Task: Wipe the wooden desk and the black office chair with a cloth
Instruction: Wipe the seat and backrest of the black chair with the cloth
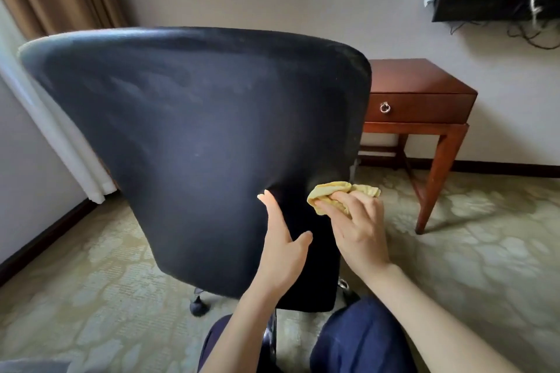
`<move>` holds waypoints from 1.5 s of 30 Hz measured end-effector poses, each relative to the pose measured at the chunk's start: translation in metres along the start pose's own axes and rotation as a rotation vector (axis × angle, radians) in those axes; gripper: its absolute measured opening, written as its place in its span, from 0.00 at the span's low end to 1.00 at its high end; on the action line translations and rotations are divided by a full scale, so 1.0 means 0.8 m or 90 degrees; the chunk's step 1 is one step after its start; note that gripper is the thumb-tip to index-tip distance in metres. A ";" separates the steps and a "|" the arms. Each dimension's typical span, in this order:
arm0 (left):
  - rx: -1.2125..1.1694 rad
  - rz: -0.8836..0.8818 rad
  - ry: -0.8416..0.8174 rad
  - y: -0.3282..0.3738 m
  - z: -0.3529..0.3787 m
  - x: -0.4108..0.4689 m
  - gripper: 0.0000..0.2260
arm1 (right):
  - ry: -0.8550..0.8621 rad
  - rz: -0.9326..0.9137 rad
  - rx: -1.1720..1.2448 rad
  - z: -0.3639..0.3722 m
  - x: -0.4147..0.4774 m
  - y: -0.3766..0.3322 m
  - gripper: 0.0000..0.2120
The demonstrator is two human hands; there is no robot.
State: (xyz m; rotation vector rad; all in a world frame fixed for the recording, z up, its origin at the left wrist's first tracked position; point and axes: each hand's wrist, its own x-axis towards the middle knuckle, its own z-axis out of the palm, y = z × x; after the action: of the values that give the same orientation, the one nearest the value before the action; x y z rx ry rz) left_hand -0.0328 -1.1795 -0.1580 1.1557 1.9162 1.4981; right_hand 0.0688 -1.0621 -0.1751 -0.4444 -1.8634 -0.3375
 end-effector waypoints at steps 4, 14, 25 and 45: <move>0.017 0.026 0.013 -0.007 0.007 0.001 0.43 | -0.103 0.035 0.028 0.004 -0.044 -0.008 0.13; 0.098 0.033 0.087 -0.012 0.045 -0.033 0.36 | -0.429 0.389 0.311 -0.043 -0.100 -0.003 0.19; 0.049 -0.058 -0.060 0.029 0.183 -0.036 0.28 | -0.241 0.724 0.387 -0.118 -0.072 0.096 0.20; -0.145 -0.273 -0.155 0.341 0.331 0.274 0.08 | -0.321 0.912 0.542 -0.129 0.221 0.400 0.15</move>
State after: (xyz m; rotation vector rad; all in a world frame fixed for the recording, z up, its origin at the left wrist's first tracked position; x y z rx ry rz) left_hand 0.1410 -0.8326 0.0470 0.7286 1.6478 1.2387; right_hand 0.2510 -0.7991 0.0301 -1.1424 -1.4765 1.5545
